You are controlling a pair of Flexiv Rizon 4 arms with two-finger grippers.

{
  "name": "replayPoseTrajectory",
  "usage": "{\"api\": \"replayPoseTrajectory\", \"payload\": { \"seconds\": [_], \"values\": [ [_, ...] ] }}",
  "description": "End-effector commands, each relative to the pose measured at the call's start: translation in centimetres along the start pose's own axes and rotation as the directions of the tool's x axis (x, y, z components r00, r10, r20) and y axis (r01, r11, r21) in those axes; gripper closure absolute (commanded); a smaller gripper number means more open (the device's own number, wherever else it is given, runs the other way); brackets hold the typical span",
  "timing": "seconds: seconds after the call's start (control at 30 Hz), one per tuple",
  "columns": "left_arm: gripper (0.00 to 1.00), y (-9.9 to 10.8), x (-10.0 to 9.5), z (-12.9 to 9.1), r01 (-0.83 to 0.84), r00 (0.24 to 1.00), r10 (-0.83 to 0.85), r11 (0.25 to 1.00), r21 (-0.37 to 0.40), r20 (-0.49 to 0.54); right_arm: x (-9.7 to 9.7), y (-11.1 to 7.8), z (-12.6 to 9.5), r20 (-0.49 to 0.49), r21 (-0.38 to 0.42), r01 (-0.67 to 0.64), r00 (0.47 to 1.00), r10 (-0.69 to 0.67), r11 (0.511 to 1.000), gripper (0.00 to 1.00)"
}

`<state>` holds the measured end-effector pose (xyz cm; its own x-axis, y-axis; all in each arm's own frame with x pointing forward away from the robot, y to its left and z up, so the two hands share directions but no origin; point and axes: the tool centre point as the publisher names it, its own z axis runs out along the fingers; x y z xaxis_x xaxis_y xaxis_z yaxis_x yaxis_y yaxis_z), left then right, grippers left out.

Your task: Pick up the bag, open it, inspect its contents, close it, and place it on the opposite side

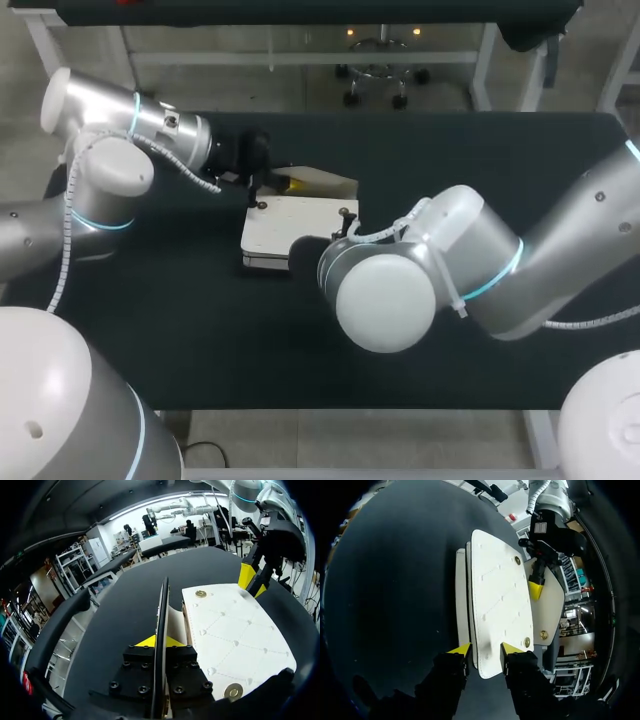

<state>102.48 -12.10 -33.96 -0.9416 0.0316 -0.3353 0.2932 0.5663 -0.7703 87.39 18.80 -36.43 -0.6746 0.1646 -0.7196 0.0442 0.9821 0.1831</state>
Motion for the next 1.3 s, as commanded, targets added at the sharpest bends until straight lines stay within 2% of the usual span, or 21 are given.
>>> {"api": "replayPoseTrajectory", "payload": {
  "seconds": [0.03, 0.5, 0.63, 0.87, 1.03, 1.3],
  "values": [
    [1.00, 0.2, -0.3, 0.2, 0.001, 1.000, -0.001, 1.000, 0.006, -0.011, 0.3, -0.1, 0.8, 0.007, -0.015, 0.003, 1.000, -0.003, 1.000, 0.64],
    [1.00, 1.0, -0.5, 0.7, 0.022, 0.999, -0.022, 1.000, 0.005, -0.050, 0.4, -0.4, 1.4, 0.037, -0.009, -0.013, 0.999, 0.013, 1.000, 0.68],
    [1.00, 1.2, -0.5, 0.9, 0.022, 0.998, -0.022, 1.000, 0.003, -0.060, 0.3, -0.6, 1.4, 0.043, -0.012, -0.023, 0.999, 0.023, 1.000, 0.76],
    [1.00, 1.3, -0.5, 1.2, 0.021, 0.997, -0.021, 1.000, -0.001, -0.075, 0.0, -0.5, 1.2, 0.063, -0.016, -0.028, 0.998, 0.029, 0.999, 0.82],
    [1.00, 1.1, -0.4, 1.2, 0.012, 0.997, -0.013, 1.000, -0.001, -0.072, -0.1, -0.5, 1.1, 0.069, -0.019, -0.031, 0.997, 0.032, 0.999, 1.00],
    [1.00, 0.4, 0.5, 1.1, -0.049, 0.997, 0.050, 0.999, 0.015, -0.051, -0.1, -0.6, 1.1, 0.070, -0.019, -0.032, 0.997, 0.034, 0.999, 1.00]
  ]
}}
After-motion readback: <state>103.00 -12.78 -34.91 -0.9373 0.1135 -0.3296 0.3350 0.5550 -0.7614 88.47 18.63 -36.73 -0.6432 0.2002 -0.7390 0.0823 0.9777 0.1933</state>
